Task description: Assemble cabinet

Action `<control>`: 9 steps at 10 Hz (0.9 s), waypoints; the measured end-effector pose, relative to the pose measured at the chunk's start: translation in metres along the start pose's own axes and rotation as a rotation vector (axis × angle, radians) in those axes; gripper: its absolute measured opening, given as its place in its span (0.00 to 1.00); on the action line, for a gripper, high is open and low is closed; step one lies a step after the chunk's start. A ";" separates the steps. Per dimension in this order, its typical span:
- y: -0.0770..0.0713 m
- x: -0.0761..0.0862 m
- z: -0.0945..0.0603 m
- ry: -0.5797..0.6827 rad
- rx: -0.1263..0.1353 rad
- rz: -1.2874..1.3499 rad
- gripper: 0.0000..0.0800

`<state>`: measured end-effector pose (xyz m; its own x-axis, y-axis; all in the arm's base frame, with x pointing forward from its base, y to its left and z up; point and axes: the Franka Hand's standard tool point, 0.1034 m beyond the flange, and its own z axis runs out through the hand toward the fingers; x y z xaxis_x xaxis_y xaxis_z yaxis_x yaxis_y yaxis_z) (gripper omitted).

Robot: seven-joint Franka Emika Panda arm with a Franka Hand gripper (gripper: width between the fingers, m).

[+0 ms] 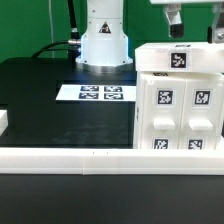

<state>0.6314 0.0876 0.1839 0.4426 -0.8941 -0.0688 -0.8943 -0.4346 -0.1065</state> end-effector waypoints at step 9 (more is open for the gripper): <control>0.000 -0.001 0.000 0.003 -0.013 -0.808 1.00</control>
Offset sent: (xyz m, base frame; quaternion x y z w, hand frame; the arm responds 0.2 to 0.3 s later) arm 0.0000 0.0000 0.0000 0.0000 0.0000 -0.1296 0.9916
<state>0.6308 0.0889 0.1842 0.9525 -0.3034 0.0274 -0.2988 -0.9479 -0.1107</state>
